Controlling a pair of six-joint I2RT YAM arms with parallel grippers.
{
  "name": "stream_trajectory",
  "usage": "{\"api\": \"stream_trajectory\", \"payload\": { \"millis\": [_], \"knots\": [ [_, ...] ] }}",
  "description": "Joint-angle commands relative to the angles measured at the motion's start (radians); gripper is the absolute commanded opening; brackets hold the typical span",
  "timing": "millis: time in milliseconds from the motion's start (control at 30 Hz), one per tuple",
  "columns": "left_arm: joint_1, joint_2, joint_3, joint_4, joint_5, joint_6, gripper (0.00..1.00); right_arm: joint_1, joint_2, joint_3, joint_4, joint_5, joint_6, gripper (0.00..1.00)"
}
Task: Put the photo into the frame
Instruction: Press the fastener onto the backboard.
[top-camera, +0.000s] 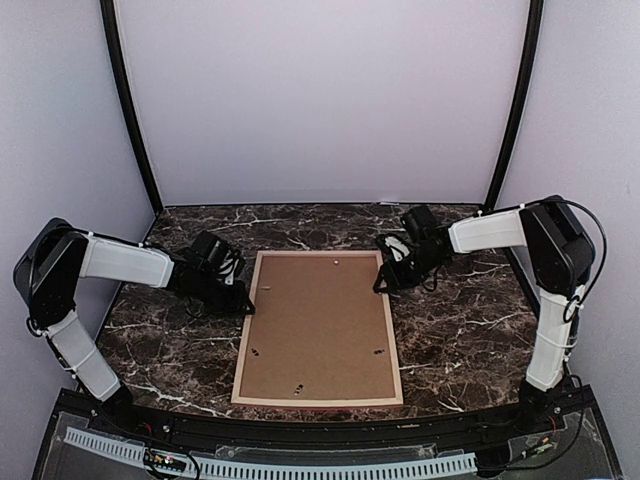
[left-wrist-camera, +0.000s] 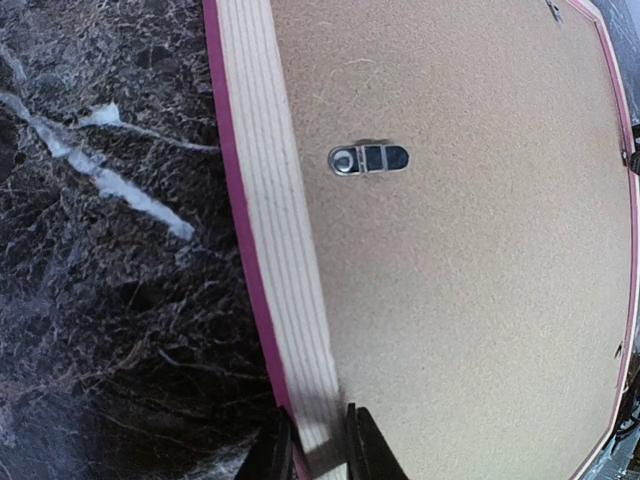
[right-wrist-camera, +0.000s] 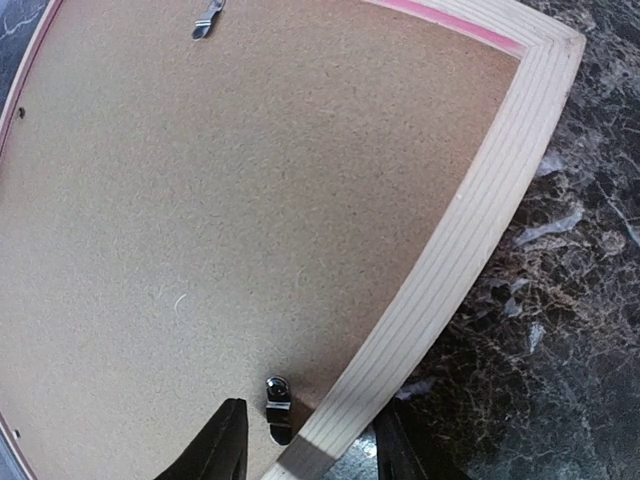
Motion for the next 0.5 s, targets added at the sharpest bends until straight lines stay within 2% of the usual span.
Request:
{"api": "stream_trajectory", "payload": {
  "millis": [0, 167, 467],
  "knots": [
    [-0.006, 0.017, -0.021, -0.026, 0.023, 0.034, 0.18, 0.008, 0.023, 0.016, 0.074, -0.095, 0.038, 0.44],
    [-0.006, 0.012, -0.025, -0.027, 0.022, 0.034, 0.18, 0.004, 0.046, 0.037, 0.043, -0.046, 0.065, 0.41],
    [-0.006, 0.014, -0.019, -0.026, 0.027, 0.032, 0.18, -0.025, 0.063, 0.04, 0.048, -0.074, 0.138, 0.38]
  ]
}}
